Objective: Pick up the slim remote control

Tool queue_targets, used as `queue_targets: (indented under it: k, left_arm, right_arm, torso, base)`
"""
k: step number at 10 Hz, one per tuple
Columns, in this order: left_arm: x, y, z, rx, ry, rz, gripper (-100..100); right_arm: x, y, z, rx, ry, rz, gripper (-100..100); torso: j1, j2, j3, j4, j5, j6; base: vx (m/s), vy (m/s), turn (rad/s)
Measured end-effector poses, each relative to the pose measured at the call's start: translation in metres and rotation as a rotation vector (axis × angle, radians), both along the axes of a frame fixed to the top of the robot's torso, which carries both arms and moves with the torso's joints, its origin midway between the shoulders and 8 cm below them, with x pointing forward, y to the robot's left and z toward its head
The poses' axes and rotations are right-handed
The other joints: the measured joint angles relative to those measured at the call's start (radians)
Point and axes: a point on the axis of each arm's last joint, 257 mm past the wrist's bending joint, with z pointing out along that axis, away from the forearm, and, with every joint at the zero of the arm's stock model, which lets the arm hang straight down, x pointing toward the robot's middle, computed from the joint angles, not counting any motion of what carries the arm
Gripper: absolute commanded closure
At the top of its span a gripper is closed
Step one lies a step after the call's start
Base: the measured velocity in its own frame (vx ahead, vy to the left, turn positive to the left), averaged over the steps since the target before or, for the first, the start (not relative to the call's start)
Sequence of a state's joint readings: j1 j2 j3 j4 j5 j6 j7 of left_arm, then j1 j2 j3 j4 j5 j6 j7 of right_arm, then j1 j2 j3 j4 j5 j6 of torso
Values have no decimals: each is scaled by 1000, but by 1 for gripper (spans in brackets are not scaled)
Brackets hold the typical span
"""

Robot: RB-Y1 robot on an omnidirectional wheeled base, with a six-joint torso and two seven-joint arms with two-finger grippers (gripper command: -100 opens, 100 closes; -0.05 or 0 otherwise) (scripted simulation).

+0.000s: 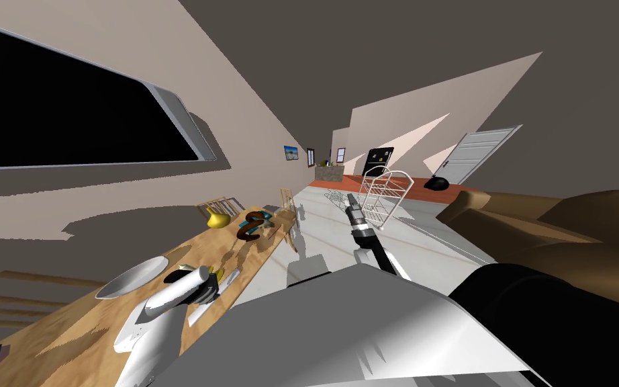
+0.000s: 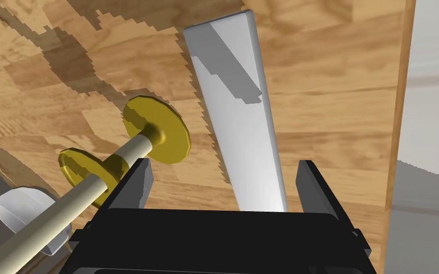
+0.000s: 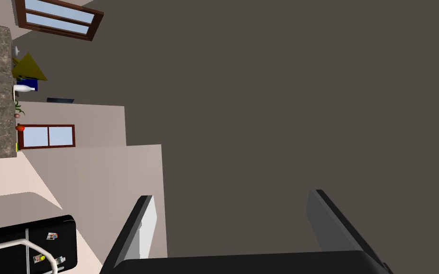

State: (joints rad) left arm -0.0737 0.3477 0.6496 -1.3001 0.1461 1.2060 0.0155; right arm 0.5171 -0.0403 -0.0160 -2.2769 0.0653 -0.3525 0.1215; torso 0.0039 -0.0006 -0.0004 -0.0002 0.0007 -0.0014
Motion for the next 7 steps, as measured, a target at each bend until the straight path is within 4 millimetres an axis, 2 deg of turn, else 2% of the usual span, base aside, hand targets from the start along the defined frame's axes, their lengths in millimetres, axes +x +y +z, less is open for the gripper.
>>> queue_targets:
  k: [5, 7]
  left_arm:
    - [-27, -29, -28, -159, 105, 67, -100]
    - [-34, -37, -32, -200, 132, 82, -100]
  right_arm:
    - [0, 0, 0, 0, 0, 0, 0]
    - [0, 0, 0, 0, 0, 0, 0]
  torso:
    - [2, -1, 0, 0, 0, 0]
    - [0, -1, -1, 0, 0, 0]
  base:
    - [41, 72, -13]
    - [46, 60, -4]
